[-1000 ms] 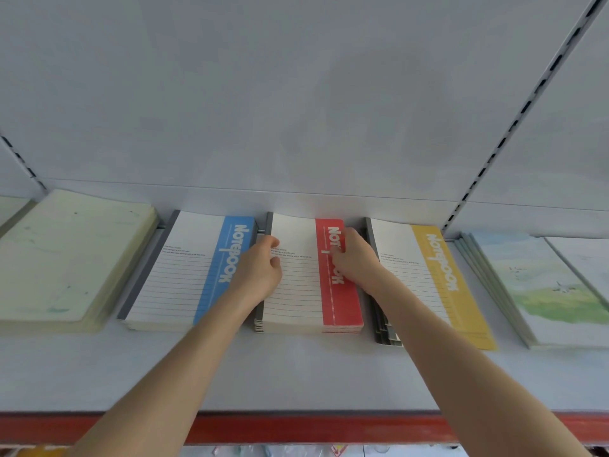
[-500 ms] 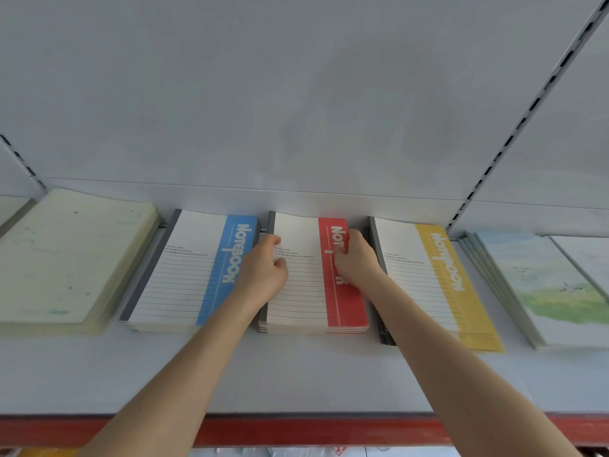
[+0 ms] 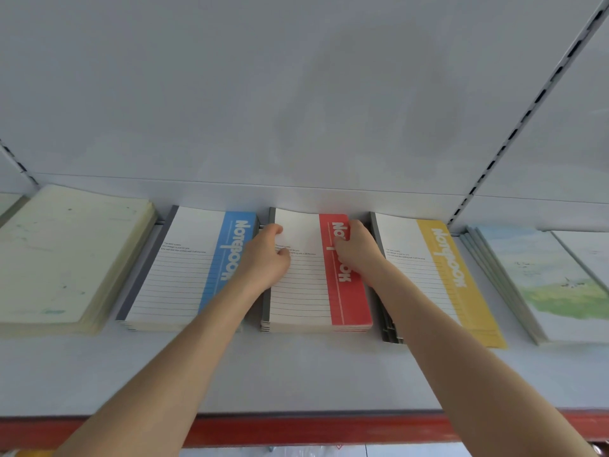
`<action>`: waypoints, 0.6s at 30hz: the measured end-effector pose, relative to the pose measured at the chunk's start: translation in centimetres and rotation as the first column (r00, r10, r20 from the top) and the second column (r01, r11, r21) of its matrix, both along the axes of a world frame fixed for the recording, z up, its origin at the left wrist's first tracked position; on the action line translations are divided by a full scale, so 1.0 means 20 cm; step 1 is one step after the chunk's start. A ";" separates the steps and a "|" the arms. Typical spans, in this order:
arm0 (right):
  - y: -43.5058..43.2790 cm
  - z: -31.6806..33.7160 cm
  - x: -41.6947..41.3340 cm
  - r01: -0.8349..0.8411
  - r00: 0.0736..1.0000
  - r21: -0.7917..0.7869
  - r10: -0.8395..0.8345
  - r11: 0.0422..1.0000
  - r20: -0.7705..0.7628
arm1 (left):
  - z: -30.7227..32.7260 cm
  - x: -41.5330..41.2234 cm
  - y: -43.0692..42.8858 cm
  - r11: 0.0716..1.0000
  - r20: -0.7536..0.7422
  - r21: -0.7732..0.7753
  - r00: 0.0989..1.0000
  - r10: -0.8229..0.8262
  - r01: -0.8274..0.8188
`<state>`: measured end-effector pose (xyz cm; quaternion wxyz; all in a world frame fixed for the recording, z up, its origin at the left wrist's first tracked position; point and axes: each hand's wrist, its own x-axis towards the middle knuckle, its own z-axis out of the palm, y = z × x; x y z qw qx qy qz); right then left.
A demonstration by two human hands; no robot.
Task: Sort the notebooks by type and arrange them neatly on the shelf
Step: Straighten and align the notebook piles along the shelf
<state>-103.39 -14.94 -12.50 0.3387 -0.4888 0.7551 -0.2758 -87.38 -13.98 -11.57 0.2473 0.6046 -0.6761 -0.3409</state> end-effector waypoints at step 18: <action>-0.02 -0.01 0.02 -0.036 0.998 -0.040 0.034 0.999 -0.052 | 0.02 -0.02 0.00 1.000 0.084 0.011 0.996 -0.027 0.026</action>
